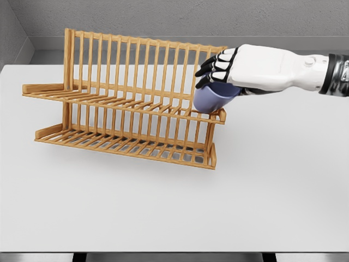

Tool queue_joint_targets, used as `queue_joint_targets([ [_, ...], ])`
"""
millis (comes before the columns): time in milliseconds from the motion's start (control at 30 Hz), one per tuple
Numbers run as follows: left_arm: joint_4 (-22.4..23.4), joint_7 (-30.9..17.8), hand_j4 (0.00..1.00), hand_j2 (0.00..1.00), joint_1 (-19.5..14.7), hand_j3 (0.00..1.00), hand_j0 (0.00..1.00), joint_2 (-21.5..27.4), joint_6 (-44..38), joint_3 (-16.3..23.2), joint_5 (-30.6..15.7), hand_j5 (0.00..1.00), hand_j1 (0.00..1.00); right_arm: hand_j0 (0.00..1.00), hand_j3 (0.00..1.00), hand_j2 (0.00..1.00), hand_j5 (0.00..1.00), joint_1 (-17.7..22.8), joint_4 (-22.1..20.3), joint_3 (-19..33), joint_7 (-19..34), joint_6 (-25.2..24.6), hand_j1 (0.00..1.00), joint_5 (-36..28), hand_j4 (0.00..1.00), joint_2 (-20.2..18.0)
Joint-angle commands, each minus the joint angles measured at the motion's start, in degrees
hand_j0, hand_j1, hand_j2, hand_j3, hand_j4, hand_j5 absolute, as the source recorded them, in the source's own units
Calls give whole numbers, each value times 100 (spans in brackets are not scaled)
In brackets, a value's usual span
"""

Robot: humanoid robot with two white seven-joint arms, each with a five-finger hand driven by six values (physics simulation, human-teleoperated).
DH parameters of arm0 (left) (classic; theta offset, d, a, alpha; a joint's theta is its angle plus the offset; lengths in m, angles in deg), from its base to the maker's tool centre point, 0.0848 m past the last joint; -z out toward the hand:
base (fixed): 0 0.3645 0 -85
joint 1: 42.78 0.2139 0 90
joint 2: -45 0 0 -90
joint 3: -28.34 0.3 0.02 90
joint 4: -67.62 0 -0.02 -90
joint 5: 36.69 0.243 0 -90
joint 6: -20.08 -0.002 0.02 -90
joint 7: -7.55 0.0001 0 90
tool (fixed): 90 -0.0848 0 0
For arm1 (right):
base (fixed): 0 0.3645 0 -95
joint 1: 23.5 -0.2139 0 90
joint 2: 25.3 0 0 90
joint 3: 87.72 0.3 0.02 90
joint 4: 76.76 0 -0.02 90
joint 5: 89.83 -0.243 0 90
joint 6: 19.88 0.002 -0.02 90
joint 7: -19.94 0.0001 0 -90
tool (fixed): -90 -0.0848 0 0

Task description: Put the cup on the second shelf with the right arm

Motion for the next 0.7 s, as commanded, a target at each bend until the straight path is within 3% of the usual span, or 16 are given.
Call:
queue_joint_targets([
  [0,2,-1,100,100,0,100,100,0,0,2,0,100,100,70,70,70,70,0,-11,-14,70,-16,70,-326,70,7],
  [367,2,-1,100,100,0,100,100,0,0,2,0,100,100,71,71,71,71,26,-11,-392,70,-16,71,-484,71,95],
  [467,2,-1,100,100,0,100,100,0,0,2,0,100,100,64,64,64,64,-9,-11,-375,70,-16,64,-484,64,95],
  [600,2,-1,100,100,-9,100,100,0,0,2,0,100,100,67,67,67,67,-9,-11,-304,70,-16,67,-493,67,77],
  [633,2,-1,100,100,0,100,100,0,0,2,0,100,100,79,79,79,79,-9,-11,-296,70,-16,79,-493,79,69],
  [667,2,-1,100,100,0,100,100,0,0,2,0,100,100,100,100,100,100,-9,-11,-304,70,-16,100,-493,100,77],
])
